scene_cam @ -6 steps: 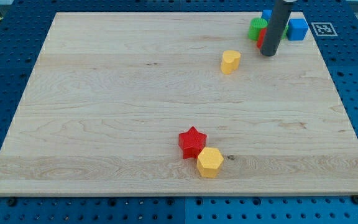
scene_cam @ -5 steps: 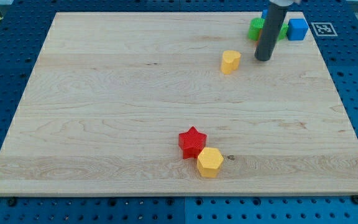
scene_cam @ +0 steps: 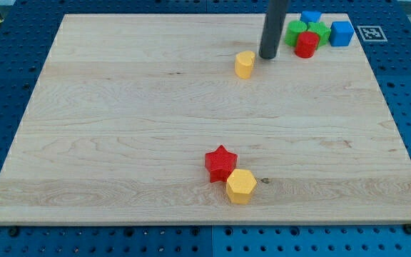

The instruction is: Move the yellow heart downwards

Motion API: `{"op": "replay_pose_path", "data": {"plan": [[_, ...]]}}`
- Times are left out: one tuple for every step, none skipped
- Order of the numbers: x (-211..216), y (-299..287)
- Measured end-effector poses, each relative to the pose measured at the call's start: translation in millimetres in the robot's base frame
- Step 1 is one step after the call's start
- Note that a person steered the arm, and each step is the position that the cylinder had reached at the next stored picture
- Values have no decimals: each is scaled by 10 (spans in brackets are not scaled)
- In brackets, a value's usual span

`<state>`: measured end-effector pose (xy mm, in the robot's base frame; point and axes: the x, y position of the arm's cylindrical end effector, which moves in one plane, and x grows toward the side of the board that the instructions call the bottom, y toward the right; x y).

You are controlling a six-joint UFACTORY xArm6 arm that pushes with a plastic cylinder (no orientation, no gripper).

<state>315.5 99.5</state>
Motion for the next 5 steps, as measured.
{"op": "replay_pose_path", "data": {"plan": [[108, -213], [350, -213], [433, -321], [448, -524], [690, -752]]}}
